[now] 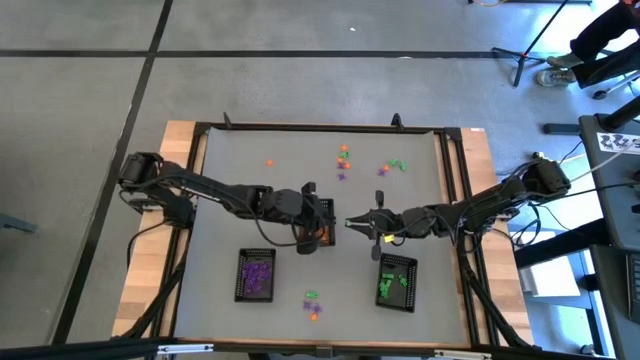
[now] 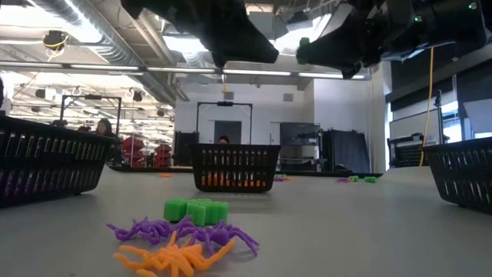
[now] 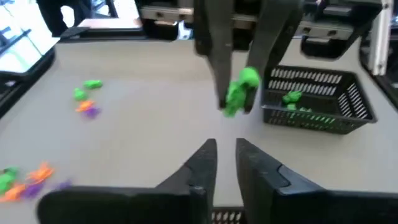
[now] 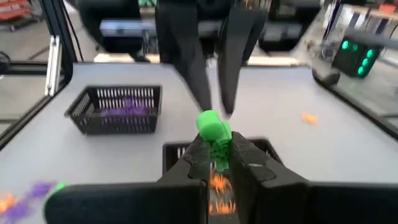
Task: Sort Halloween decoration
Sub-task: Put the green skeleton toy into the bottom right black bin
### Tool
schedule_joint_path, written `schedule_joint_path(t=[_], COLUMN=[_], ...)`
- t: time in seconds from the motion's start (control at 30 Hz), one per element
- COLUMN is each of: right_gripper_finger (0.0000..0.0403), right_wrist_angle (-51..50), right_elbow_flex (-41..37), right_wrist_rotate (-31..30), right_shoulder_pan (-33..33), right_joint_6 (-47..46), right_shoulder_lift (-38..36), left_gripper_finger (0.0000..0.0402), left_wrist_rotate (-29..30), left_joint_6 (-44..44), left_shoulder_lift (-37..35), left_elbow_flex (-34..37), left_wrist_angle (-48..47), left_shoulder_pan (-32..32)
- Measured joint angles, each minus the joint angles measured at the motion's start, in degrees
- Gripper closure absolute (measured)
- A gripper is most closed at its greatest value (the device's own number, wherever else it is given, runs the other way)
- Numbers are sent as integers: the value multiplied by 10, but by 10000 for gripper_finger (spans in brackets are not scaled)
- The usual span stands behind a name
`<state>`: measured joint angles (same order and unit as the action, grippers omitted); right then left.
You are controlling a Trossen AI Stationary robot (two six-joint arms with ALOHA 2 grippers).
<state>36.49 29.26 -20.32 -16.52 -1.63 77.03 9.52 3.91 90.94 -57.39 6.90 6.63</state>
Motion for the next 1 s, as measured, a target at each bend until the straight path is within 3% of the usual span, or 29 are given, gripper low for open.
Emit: schedule_joint_path(t=[0.27,0.43,0.53,0.77,1.0], right_gripper_finger=[368,367,367,367,362], right_wrist_angle=[-268,-491,-576,-614,-582], right_elbow_flex=[63,135,165,151,88], right_wrist_rotate=[145,173,178,164,130], right_shoulder_pan=[-5,-53,-97,-208,-228], right_joint_6=[-116,-191,-259,-400,-503], right_shoulder_lift=[-59,-57,-54,-54,-53], left_gripper_finger=[297,294,294,294,294], left_wrist_rotate=[39,41,43,28,34], left_joint_6=[-29,-36,-41,-32,1], left_shoulder_lift=[-59,-94,-104,-106,-145], left_elbow_flex=[0,1,15,87,185], left_wrist_angle=[-108,-114,-93,40,131], left_shoulder_pan=[0,2,2,33,0])
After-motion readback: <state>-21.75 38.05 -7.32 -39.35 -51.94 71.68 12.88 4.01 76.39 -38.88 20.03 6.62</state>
